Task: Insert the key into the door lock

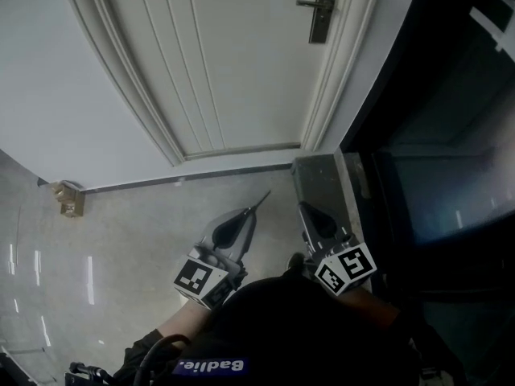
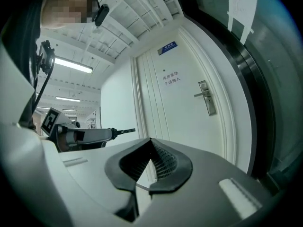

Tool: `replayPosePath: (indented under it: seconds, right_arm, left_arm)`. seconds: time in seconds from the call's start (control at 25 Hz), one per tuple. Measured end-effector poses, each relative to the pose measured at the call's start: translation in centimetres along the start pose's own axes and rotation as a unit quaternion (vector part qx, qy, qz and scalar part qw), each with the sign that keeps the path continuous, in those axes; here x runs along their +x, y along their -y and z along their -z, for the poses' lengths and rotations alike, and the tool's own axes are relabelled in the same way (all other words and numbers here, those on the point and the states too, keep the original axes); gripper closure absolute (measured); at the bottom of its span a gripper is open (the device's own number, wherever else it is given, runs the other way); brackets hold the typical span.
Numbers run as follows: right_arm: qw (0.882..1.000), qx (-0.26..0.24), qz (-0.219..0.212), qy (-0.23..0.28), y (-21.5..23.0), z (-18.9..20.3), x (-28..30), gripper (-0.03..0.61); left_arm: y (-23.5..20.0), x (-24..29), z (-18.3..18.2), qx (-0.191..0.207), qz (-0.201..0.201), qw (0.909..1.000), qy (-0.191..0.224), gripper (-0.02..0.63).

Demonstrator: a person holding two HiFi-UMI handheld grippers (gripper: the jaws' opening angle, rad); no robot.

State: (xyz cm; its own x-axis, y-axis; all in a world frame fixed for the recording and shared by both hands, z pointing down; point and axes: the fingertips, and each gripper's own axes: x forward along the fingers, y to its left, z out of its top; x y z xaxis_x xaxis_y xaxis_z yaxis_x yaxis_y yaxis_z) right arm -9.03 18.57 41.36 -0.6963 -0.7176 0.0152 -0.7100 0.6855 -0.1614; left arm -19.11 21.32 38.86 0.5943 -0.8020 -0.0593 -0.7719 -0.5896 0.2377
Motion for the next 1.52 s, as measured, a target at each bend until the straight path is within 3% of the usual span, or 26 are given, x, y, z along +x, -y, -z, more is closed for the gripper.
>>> replayPosePath:
  seconds: [0.36, 0.68, 0.88, 1.2, 1.52]
  right_arm:
    - [0.999, 0.007, -0.046, 0.005, 10.9, -3.2, 1.7, 0.574]
    - [0.999, 0.029, -0.04, 0.013, 17.8, -4.4, 2.5, 0.574]
    - [0.999, 0.035, -0.024, 0.013, 19.8, -4.4, 4.4, 0.574]
    - [1.0, 0.018, 0.006, 0.011, 20.4, -5.0, 9.4, 0.574]
    - [0.999, 0.001, 0.052, 0.013, 21.5, -6.2, 17.0, 0.574]
  left_arm:
    - [1.2, 12.4, -1.0, 0.02, -0.032, 0.9993, -0.002, 0.583]
    - [0.5, 18.2, -1.6, 0.044, -0.053, 0.9974, -0.019, 0.583]
    - [-1.9, 20.5, -1.7, 0.043, -0.049, 0.9976, -0.025, 0.583]
    - [-6.7, 23.8, -1.6, 0.032, 0.0, 0.9992, -0.025, 0.583]
    - [-15.1, 26.7, -3.8, 0.047, 0.032, 0.9981, -0.022, 0.583]
